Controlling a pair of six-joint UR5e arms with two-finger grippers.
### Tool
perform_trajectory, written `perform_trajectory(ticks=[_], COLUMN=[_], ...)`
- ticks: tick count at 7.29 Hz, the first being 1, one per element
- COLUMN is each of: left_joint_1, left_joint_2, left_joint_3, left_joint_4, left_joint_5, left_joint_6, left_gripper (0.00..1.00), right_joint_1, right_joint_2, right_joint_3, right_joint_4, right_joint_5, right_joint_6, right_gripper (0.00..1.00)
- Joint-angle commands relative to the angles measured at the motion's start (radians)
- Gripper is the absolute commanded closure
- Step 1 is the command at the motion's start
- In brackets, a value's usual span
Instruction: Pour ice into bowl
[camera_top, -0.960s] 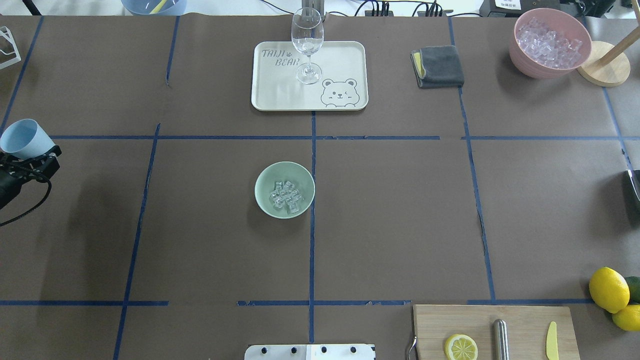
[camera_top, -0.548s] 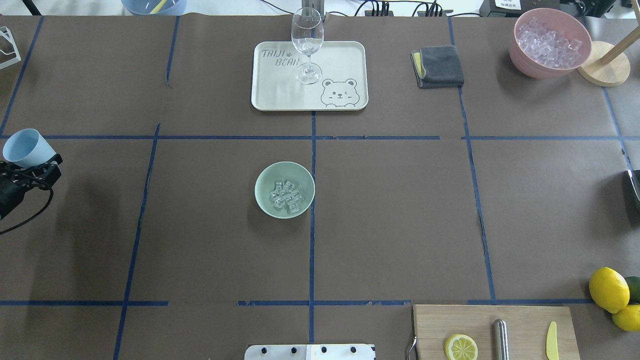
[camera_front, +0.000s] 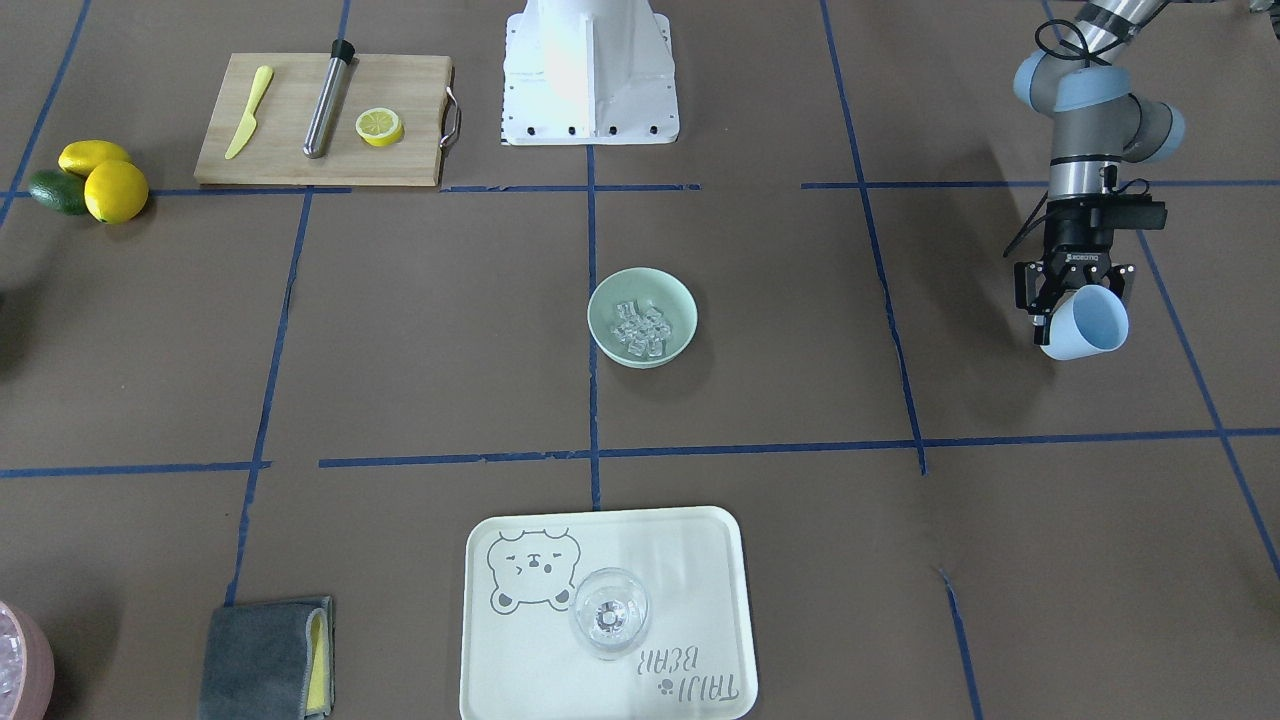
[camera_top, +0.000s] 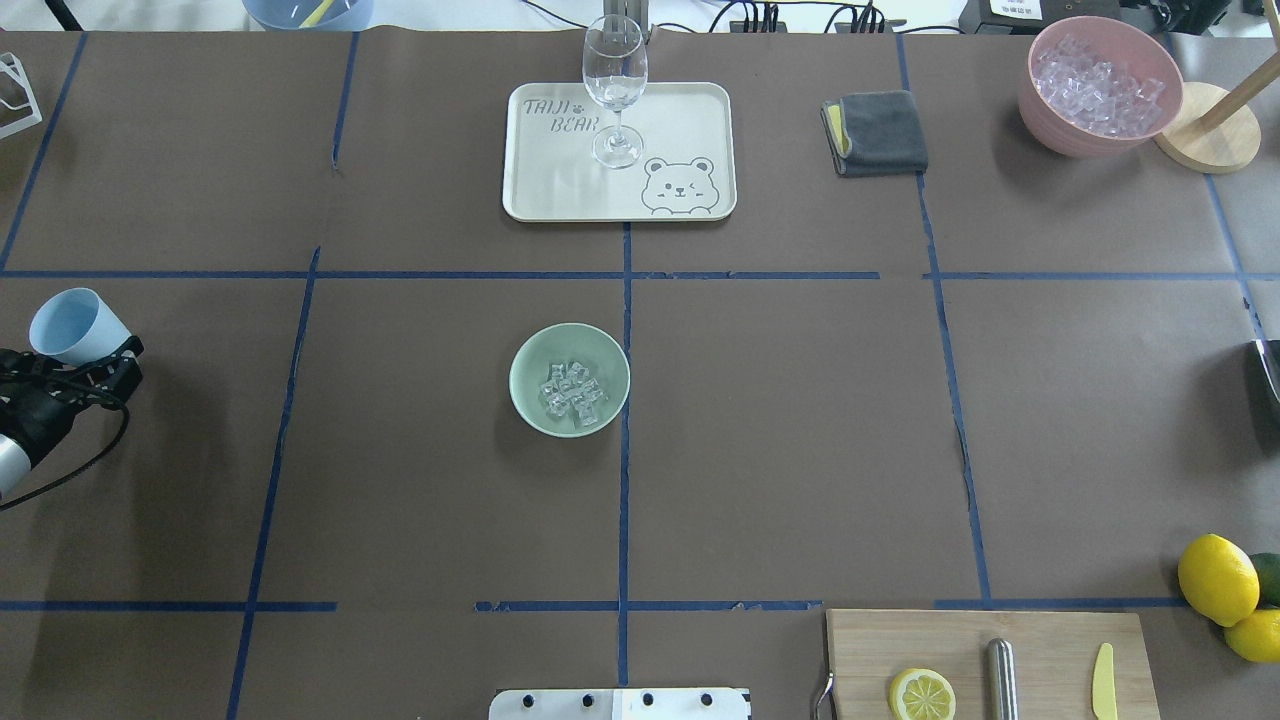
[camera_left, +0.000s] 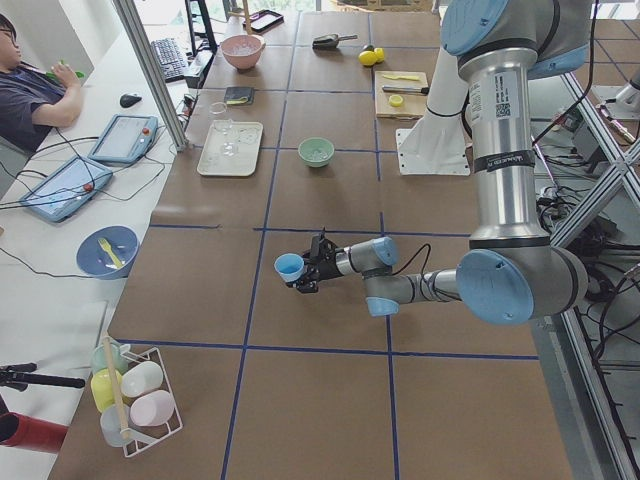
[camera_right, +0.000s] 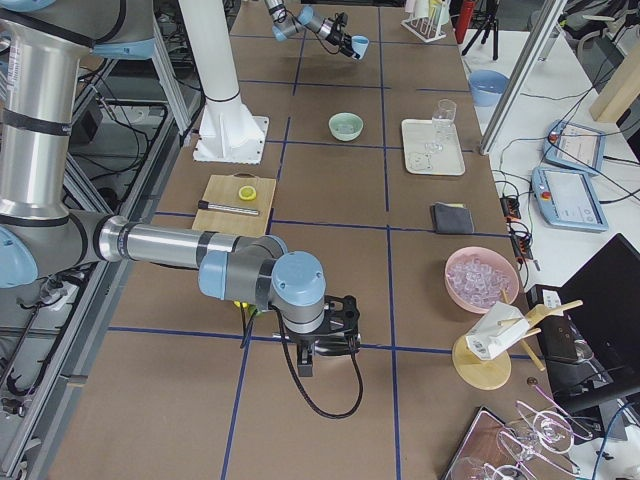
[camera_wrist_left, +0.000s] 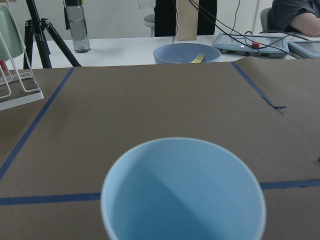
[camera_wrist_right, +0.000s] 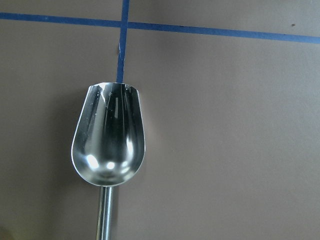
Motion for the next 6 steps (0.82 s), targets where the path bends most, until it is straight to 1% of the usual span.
perform_trajectory(ticks=[1,2,3,4,5,6], left_joint_1=[0.036,0.048,0.051,0.052,0.052,0.052], left_joint_2=[0.0,0.0,0.002,0.002,0.002,0.002], left_joint_3=[0.01,0.012,0.013,0.013,0.013,0.013], left_joint_4=[0.0,0.0,0.0,-0.002,-0.002,-0.002], left_joint_5=[0.008,0.02,0.02,0.025,0.028,0.032], left_joint_6=[-0.014,-0.014,-0.014,-0.015,-0.015,-0.015], left_gripper=[1.0,0.96,0.79,0.2,0.0,0.0], right_joint_1=[-0.001,-0.001,-0.001,-0.001,-0.001,-0.001], right_joint_2=[0.0,0.0,0.0,0.0,0.0,-0.001], right_joint_3=[-0.001,-0.001,-0.001,-0.002,-0.001,-0.001], right_joint_4=[0.0,0.0,0.0,0.0,0.0,0.0], right_joint_5=[0.0,0.0,0.0,0.0,0.0,0.0], right_joint_6=[-0.001,0.0,-0.001,-0.001,0.0,0.0], right_gripper=[0.0,0.0,0.0,0.0,0.0,0.0])
